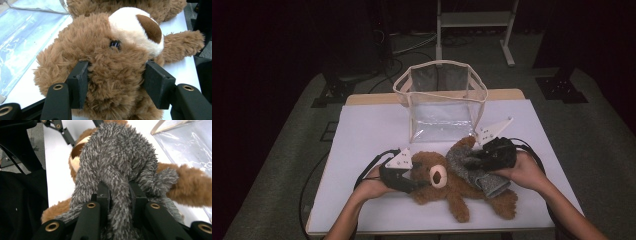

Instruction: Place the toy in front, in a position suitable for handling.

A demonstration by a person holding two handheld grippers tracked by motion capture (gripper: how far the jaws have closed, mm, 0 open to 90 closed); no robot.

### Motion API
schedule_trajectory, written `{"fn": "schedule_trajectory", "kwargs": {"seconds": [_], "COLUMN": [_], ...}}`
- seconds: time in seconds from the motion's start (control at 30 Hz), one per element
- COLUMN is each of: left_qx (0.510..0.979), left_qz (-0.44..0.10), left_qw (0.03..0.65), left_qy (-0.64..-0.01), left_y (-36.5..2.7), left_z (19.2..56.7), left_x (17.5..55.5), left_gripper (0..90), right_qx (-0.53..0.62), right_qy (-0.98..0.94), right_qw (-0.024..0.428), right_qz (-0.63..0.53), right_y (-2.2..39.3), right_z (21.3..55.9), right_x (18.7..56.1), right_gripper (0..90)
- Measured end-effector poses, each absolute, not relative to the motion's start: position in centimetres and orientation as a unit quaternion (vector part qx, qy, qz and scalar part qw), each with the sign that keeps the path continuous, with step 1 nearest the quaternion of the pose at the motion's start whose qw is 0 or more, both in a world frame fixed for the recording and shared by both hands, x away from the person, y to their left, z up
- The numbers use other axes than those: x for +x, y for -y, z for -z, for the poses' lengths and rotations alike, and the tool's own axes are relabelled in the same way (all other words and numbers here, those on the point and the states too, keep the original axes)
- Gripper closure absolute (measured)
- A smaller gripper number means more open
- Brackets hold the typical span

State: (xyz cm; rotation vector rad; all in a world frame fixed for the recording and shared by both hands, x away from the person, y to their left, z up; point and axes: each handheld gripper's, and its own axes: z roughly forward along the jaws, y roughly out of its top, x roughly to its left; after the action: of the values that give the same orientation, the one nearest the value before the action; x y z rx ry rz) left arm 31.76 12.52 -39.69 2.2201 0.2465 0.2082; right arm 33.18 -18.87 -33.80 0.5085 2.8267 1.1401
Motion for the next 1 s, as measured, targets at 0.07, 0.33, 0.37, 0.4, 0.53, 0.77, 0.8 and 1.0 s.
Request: {"fn": "schedule_trajectory", "kwargs": {"seconds": [0.07,0.33,0.37,0.4,0.53,0.77,0.8,1.0], "left_qx": [0.892,0.888,0.889,0.889,0.893,0.888,0.888,0.88], "left_qz": [-0.086,-0.105,-0.109,-0.109,-0.113,-0.113,-0.113,-0.108], "left_qw": [0.432,0.435,0.433,0.432,0.422,0.426,0.426,0.443], "left_qy": [-0.099,-0.105,-0.104,-0.105,-0.109,-0.129,-0.129,-0.132], "left_y": [-12.5,-13.1,-13.1,-13.0,-12.2,-12.0,-12.0,-13.0], "left_z": [39.5,38.5,38.5,38.6,39.0,38.7,38.7,38.2], "left_x": [31.9,32.2,32.3,32.3,32.9,34.0,34.0,33.8], "left_gripper": [40.5,37.8,37.7,37.6,38.9,38.9,38.7,38.7], "right_qx": [0.169,0.186,0.19,0.199,0.199,0.143,0.143,0.159], "right_qy": [-0.913,-0.907,-0.906,-0.903,-0.899,-0.913,-0.913,-0.912], "right_qw": [0.029,0.041,0.043,0.042,0.046,0.05,0.05,0.061], "right_qz": [-0.37,-0.375,-0.376,-0.378,-0.387,-0.379,-0.379,-0.373], "right_y": [19.1,18.9,18.9,18.8,18.4,16.1,16.1,17.5], "right_z": [34.0,35.0,35.1,35.1,34.6,34.4,34.4,35.0], "right_x": [33.1,35.3,35.7,36.2,36.6,34.0,34.0,34.4], "right_gripper": [74.0,74.0,74.0,74.0,74.0,73.9,73.9,74.1]}}
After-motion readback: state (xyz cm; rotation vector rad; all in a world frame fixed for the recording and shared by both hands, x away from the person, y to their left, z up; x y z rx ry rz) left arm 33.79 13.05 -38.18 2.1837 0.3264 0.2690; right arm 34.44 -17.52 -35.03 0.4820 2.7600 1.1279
